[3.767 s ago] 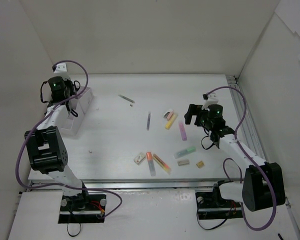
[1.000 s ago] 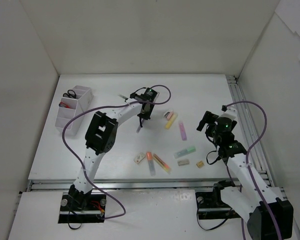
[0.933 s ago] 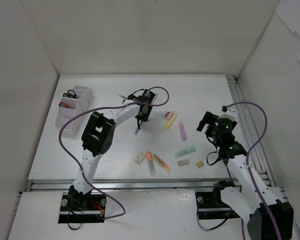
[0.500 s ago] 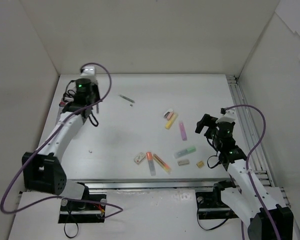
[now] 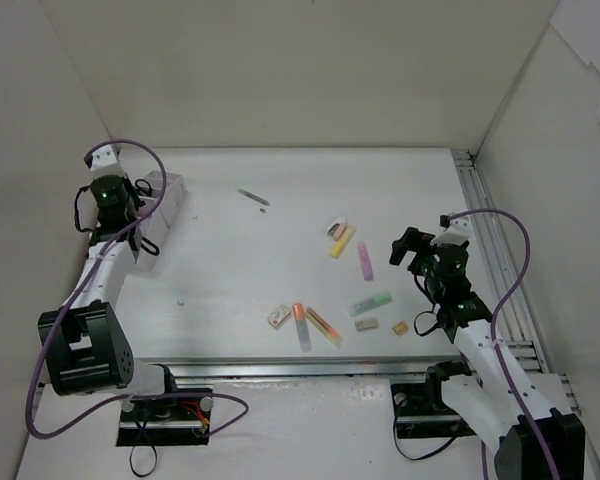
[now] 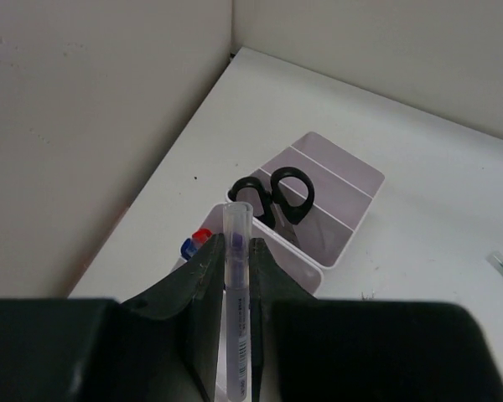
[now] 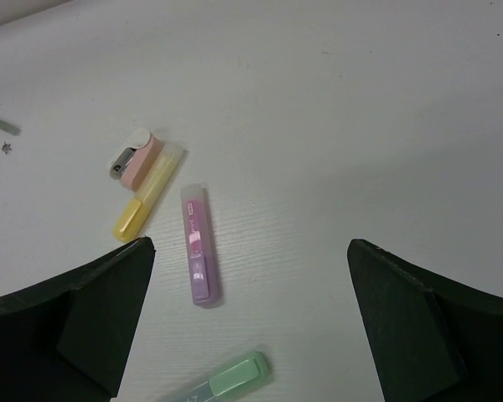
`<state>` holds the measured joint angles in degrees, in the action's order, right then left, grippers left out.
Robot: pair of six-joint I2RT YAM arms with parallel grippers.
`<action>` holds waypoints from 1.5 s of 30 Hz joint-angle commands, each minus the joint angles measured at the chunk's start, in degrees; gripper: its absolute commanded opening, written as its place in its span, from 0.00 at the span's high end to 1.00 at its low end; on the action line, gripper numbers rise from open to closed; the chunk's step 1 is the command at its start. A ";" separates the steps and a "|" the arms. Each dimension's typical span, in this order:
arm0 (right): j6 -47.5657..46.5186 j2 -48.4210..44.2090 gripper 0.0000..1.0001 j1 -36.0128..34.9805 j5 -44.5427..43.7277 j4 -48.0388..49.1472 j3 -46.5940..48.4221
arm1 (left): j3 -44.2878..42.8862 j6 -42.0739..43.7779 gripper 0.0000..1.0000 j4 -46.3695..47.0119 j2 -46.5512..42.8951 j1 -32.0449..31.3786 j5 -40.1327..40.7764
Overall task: Sort the stationery into containers
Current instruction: Place the pen in the storage box, then pick up the pen from the center of the board.
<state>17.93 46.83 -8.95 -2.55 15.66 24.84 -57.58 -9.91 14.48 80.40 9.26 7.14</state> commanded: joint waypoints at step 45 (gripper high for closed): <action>-1.06 5.73 0.02 -2.48 -2.95 -0.62 5.48 | -46.71 -21.71 0.00 -48.88 26.42 -21.56 -0.35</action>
<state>15.44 53.23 -11.33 2.26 14.83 26.87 -96.33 -24.43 -19.66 99.20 -11.00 7.16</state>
